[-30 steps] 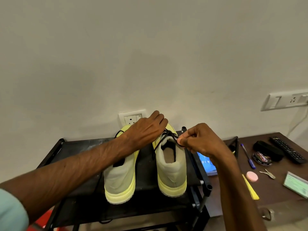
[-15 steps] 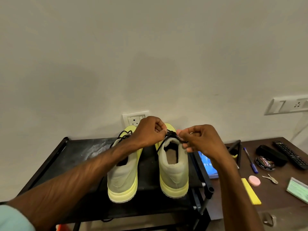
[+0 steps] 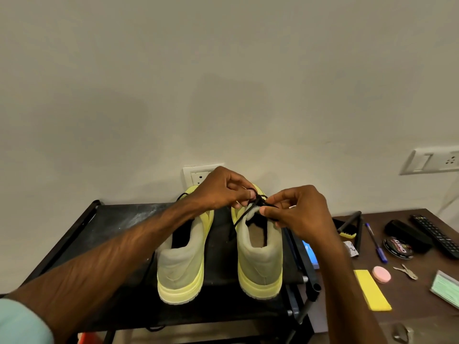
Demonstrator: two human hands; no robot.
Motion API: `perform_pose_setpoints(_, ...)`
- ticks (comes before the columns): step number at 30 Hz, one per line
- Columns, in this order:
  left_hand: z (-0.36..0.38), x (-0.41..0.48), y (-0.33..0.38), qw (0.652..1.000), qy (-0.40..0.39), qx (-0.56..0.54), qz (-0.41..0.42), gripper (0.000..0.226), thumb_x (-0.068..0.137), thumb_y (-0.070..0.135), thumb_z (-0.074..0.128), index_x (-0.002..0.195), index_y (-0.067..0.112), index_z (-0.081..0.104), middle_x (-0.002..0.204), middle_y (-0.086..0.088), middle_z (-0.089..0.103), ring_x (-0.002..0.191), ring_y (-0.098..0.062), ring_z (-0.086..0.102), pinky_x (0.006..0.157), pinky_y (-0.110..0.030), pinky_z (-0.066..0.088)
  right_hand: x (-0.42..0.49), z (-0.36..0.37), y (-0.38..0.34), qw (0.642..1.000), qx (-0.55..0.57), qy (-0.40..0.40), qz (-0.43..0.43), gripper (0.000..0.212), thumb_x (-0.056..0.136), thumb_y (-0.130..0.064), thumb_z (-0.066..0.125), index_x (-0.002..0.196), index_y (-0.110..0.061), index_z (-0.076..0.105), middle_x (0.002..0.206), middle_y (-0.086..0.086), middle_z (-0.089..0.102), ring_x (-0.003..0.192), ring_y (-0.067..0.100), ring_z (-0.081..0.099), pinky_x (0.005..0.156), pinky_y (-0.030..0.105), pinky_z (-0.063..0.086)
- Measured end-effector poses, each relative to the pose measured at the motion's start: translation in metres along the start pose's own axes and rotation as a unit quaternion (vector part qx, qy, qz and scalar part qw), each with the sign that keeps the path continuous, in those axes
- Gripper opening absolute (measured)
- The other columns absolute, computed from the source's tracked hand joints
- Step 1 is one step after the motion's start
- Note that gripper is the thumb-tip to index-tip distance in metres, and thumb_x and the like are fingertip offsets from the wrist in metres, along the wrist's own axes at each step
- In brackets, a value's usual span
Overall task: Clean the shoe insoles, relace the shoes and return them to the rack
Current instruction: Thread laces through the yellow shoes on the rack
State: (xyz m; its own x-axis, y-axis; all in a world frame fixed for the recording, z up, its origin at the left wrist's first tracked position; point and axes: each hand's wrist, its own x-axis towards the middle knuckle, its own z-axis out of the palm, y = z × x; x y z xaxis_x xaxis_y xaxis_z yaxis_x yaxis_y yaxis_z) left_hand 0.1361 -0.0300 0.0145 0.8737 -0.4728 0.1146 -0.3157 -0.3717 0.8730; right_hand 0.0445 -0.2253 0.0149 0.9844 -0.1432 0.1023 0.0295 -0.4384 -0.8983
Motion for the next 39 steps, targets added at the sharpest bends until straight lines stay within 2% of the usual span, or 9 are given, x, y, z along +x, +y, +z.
perform_pose_setpoints(4, -0.001, 0.001, 0.004, 1.0, 0.005, 0.019, 0.008, 0.015, 0.087, 0.01, 0.079, 0.102, 0.005, 0.078, 0.083, -0.008, 0.078, 0.074, -0.02, 0.075, 0.071, -0.028, 0.062, 0.001, 0.001, 0.0, 1.0, -0.007, -0.001, 0.005, 0.021, 0.076, -0.016, 0.091, 0.092, -0.01, 0.079, 0.066, 0.007, 0.075, 0.058, 0.022, 0.074, 0.072, 0.038, 0.065)
perform_pose_setpoints(10, 0.003, -0.001, 0.006, 0.966, 0.085, 0.214, 0.121, 0.01, 0.082, 0.014, 0.077, 0.091, 0.015, 0.081, 0.079, 0.007, 0.076, 0.068, -0.003, 0.07, 0.065, -0.011, 0.053, 0.002, -0.009, 0.004, 0.999, -0.009, -0.02, 0.028, 0.007, 0.081, -0.016, 0.087, 0.081, -0.011, 0.081, 0.067, 0.005, 0.075, 0.057, 0.015, 0.07, 0.074, 0.038, 0.065)
perform_pose_setpoints(14, -0.001, -0.005, 0.002, 0.922, 0.112, 0.329, 0.169, 0.01, 0.079, 0.024, 0.068, 0.086, 0.018, 0.072, 0.071, 0.009, 0.067, 0.065, -0.009, 0.063, 0.064, -0.033, 0.057, 0.004, -0.008, 0.006, 0.996, -0.077, -0.032, 0.019, 0.009, 0.084, -0.021, 0.083, 0.076, -0.017, 0.08, 0.059, -0.001, 0.069, 0.058, 0.016, 0.065, 0.068, 0.039, 0.062)
perform_pose_setpoints(16, -0.004, -0.005, -0.001, 0.908, 0.127, 0.362, 0.167, 0.007, 0.08, 0.023, 0.067, 0.084, 0.017, 0.066, 0.07, 0.006, 0.065, 0.065, -0.012, 0.061, 0.063, -0.04, 0.055, 0.004, -0.011, 0.008, 0.993, -0.107, -0.036, 0.016, 0.013, 0.084, -0.023, 0.08, 0.074, -0.015, 0.078, 0.062, 0.006, 0.069, 0.061, 0.022, 0.063, 0.066, 0.041, 0.059)
perform_pose_setpoints(19, -0.002, -0.004, -0.002, 0.931, 0.122, 0.313, 0.14, 0.006, 0.077, 0.017, 0.068, 0.08, 0.017, 0.064, 0.071, 0.004, 0.068, 0.066, -0.013, 0.064, 0.063, -0.041, 0.056, 0.001, -0.023, 0.008, 0.991, -0.117, -0.063, 0.028, 0.014, 0.084, -0.022, 0.078, 0.074, -0.012, 0.078, 0.07, 0.013, 0.072, 0.063, 0.025, 0.067, 0.067, 0.042, 0.061)
perform_pose_setpoints(22, 0.003, -0.004, 0.003, 0.979, 0.103, 0.164, 0.06, 0.015, 0.078, 0.007, 0.075, 0.088, 0.015, 0.067, 0.076, -0.001, 0.074, 0.068, -0.015, 0.072, 0.067, -0.035, 0.062, -0.002, -0.032, 0.006, 0.994, -0.075, -0.077, 0.035, 0.004, 0.084, -0.015, 0.08, 0.081, -0.014, 0.079, 0.071, 0.006, 0.076, 0.073, 0.026, 0.075, 0.074, 0.038, 0.063)
perform_pose_setpoints(26, -0.002, -0.005, 0.007, 0.999, -0.024, -0.011, -0.047, 0.024, 0.088, 0.004, 0.075, 0.111, 0.01, 0.07, 0.094, -0.014, 0.076, 0.08, -0.023, 0.075, 0.072, -0.038, 0.063, -0.004, -0.019, 0.002, 0.998, -0.001, -0.052, 0.023, 0.016, 0.083, -0.024, 0.085, 0.092, -0.015, 0.077, 0.073, 0.004, 0.076, 0.068, 0.018, 0.075, 0.065, 0.028, 0.062)
perform_pose_setpoints(34, -0.004, -0.001, -0.006, 0.999, -0.006, 0.046, 0.014, 0.01, 0.089, 0.02, 0.078, 0.098, 0.015, 0.079, 0.088, -0.013, 0.074, 0.073, -0.022, 0.067, 0.064, -0.027, 0.059, 0.001, -0.011, 0.006, 0.998, -0.055, -0.007, -0.03, 0.003, 0.083, -0.021, 0.084, 0.083, -0.02, 0.082, 0.065, -0.002, 0.074, 0.057, 0.011, 0.068, 0.06, 0.025, 0.06)
perform_pose_setpoints(39, -0.004, 0.003, -0.006, 0.976, 0.066, 0.192, 0.072, 0.005, 0.09, 0.024, 0.074, 0.094, 0.023, 0.078, 0.085, 0.01, 0.072, 0.078, -0.009, 0.065, 0.069, -0.022, 0.054, 0.002, -0.018, 0.007, 0.997, -0.067, -0.035, -0.011, 0.002, 0.085, -0.02, 0.083, 0.084, -0.019, 0.082, 0.068, 0.001, 0.074, 0.061, 0.015, 0.067, 0.065, 0.031, 0.061)
